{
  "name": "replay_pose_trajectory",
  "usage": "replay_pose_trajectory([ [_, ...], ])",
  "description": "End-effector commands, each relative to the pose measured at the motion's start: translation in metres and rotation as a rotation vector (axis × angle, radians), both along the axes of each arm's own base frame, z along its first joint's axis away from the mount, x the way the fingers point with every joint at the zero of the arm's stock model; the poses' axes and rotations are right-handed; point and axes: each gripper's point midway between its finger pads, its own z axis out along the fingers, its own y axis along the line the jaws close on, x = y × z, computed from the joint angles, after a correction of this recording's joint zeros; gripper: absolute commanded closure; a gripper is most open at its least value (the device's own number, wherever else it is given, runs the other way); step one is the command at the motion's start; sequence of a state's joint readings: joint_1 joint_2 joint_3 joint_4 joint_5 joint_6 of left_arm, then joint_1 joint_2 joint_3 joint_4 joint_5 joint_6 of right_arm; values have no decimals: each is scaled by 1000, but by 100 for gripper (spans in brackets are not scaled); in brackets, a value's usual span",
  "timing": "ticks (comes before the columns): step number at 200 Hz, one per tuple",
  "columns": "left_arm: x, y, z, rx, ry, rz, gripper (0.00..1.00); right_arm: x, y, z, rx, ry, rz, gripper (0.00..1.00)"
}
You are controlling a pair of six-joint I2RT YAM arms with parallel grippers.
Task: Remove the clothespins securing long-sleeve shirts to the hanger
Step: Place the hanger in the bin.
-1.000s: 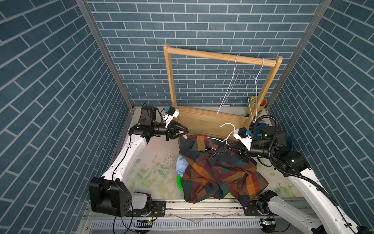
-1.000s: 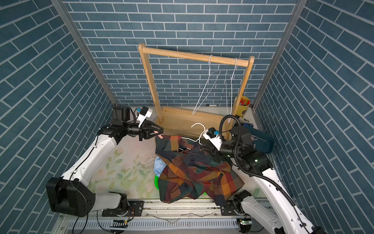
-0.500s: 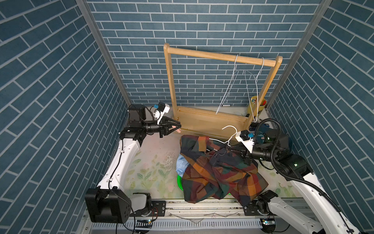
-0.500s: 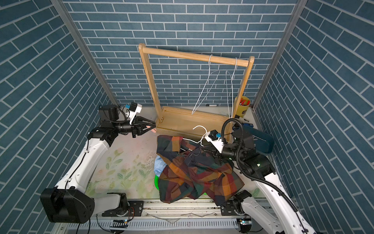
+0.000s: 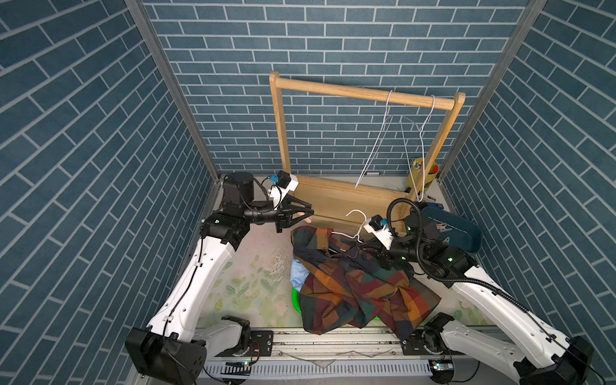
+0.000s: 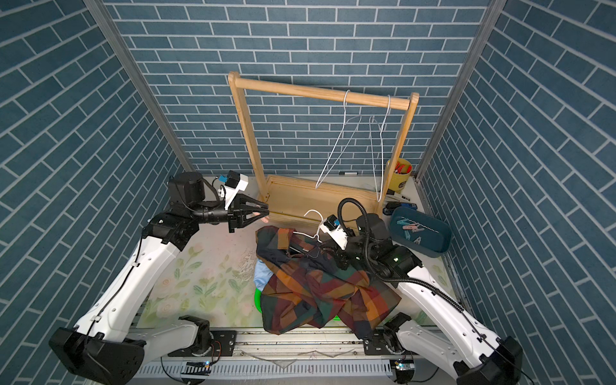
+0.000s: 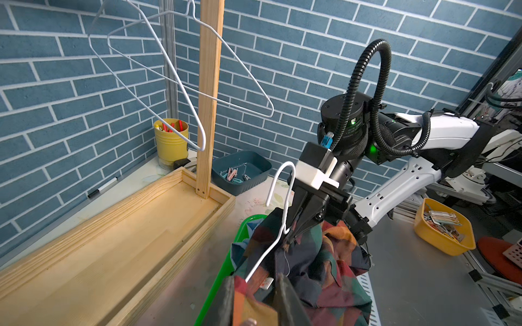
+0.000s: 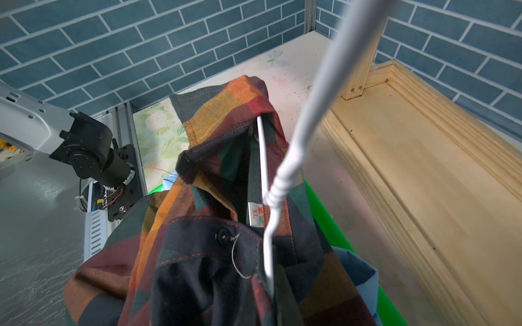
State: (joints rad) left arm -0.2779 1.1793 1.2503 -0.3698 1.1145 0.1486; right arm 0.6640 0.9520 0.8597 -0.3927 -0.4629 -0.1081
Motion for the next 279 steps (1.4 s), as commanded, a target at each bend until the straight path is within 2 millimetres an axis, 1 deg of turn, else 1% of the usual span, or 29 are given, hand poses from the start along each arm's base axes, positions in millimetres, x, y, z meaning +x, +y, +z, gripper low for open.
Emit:
replay_pose_trajectory([
  [1, -1, -6, -5, 15, 13, 11, 100, 14, -8, -14, 10, 9, -138, 73],
  [5, -2, -7, -5, 14, 11, 6, 100, 16, -10, -20, 7, 17, -162, 69],
  [12, -4, -10, -5, 11, 7, -1, 100, 20, -13, -24, 8, 18, -197, 65],
  [17, -4, -11, -6, 11, 6, -3, 100, 23, -16, -28, 5, 22, -224, 58],
  [22, -4, -12, -7, 12, 7, -4, 100, 26, -19, -29, 5, 19, -256, 49],
  [23, -4, -12, -7, 12, 8, -5, 100, 26, -19, -29, 5, 19, -256, 49],
  [31, -2, -14, -9, 15, 15, -4, 100, 30, -23, -27, 10, 8, -295, 39],
  [35, -2, -14, -9, 14, 19, -5, 100, 32, -25, -26, 12, 5, -307, 37],
  [46, -3, -16, -9, 7, 26, -15, 100, 36, -30, -15, 40, -33, -346, 26],
  [59, -3, -18, -10, 0, 29, -23, 100, 39, -36, 5, 87, -87, -386, 14],
  [68, -2, -20, -11, -4, 35, -26, 100, 39, -39, 17, 109, -118, -397, 8],
  [75, -1, -21, -11, -6, 42, -31, 100, 37, -40, 26, 124, -137, -391, 6],
  [77, -1, -22, -11, -6, 43, -33, 100, 37, -40, 28, 126, -142, -391, 3],
  [81, -2, -23, -11, -6, 45, -37, 100, 37, -41, 32, 129, -150, -391, 1],
  [105, -3, -28, -12, -4, 47, -52, 100, 31, -41, 51, 132, -166, -365, 1],
  [126, -4, -34, -8, -20, 48, -60, 100, 25, -39, 70, 165, -201, -329, 1],
  [143, -3, -41, -7, -13, 52, -58, 100, 21, -27, 83, 191, -228, -266, 1],
  [165, -5, -53, -1, -45, 65, -82, 100, 18, -2, 99, 231, -255, -173, 1],
  [177, -8, -58, 3, -60, 76, -102, 100, 18, 11, 103, 235, -275, -134, 1],
  [201, -11, -67, 5, -67, 89, -123, 100, 14, 32, 114, 265, -292, -54, 7],
  [221, -17, -72, 8, -77, 92, -148, 100, 13, 46, 112, 259, -295, -11, 10],
  [251, -16, -77, 7, -68, 107, -151, 100, 5, 54, 122, 293, -302, 39, 13],
  [279, -19, -81, 9, -78, 112, -175, 100, 5, 59, 126, 302, -310, 52, 17],
])
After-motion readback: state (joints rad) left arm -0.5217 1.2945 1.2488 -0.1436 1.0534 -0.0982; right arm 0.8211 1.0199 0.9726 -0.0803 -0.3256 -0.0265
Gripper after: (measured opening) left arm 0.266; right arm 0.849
